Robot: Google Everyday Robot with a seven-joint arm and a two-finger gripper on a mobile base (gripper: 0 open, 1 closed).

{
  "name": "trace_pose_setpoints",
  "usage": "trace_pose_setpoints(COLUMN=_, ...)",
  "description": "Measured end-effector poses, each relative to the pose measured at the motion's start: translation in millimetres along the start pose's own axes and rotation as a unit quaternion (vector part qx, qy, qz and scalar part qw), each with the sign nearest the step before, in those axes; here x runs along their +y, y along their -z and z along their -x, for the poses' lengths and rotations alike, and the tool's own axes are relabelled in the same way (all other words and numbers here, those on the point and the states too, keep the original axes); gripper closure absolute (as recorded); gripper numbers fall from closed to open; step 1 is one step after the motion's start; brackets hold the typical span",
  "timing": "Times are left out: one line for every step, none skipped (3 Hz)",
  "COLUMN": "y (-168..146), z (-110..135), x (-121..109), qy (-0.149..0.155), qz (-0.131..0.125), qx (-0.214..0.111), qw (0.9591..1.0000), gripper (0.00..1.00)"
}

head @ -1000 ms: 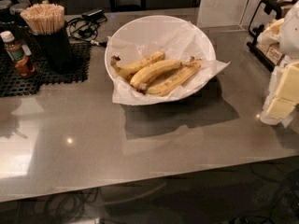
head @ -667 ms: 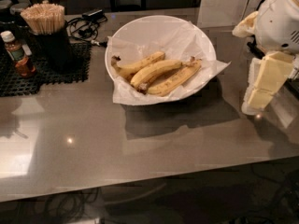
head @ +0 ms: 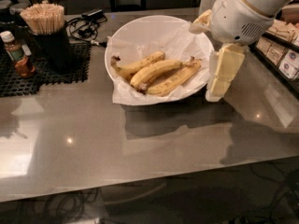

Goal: Pick banana from white bowl

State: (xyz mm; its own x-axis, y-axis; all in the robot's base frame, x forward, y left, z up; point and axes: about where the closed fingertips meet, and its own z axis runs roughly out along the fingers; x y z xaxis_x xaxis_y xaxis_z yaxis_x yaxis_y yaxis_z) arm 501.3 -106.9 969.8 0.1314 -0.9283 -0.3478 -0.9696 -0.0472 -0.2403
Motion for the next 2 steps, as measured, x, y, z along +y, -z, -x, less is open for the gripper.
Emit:
trace_pose_setpoints(y=-22.4, z=11.0, x=-18.6, qy=0.014, qz=0.019, qx=-0.026, qw=0.9994, gripper=0.00)
trace_pose_setpoints(y=-48.4, z=14.2, x=-41.8, qy=0.015, qz=0.039, qx=-0.043, qw=0.9982, gripper=0.00)
